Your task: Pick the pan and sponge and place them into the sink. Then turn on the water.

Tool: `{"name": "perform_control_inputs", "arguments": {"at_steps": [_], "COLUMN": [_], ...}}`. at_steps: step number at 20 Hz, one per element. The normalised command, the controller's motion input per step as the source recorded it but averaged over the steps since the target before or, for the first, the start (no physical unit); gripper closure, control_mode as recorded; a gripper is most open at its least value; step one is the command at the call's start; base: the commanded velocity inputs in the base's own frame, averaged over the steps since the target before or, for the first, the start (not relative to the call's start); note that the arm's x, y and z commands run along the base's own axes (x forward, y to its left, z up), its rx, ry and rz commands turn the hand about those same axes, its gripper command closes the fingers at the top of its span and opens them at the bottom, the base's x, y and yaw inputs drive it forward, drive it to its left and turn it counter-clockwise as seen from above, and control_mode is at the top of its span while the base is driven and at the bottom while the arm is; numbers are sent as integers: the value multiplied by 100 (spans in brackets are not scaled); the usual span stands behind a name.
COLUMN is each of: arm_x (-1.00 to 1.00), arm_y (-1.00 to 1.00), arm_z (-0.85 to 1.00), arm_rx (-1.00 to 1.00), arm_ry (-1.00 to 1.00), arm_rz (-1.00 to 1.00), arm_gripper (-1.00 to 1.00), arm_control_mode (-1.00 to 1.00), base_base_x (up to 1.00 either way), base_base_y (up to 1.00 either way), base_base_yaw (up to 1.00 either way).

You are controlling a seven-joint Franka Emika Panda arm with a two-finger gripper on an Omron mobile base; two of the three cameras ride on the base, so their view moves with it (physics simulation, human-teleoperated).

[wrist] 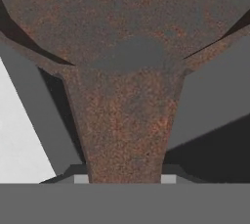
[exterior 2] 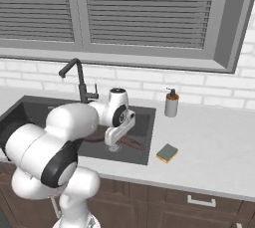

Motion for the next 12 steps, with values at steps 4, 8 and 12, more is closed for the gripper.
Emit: {"name": "perform_control_inputs", "arguments": {"at_steps": [4, 8, 12], "arm_x": [45, 36, 13], "arm_y": [10, 16, 23], "arm_z": [-43, -52, -58], "arm_rx": [0, 0, 0], "arm_ry": [2, 0, 0], "arm_rz": [0, 2, 3], "arm_gripper": [100, 100, 100], "arm_control_mode": [-100, -100, -100], "base_base_x": [0, 0, 0], "base_base_y": [0, 0, 0], "base_base_yaw": [0, 0, 0]}}
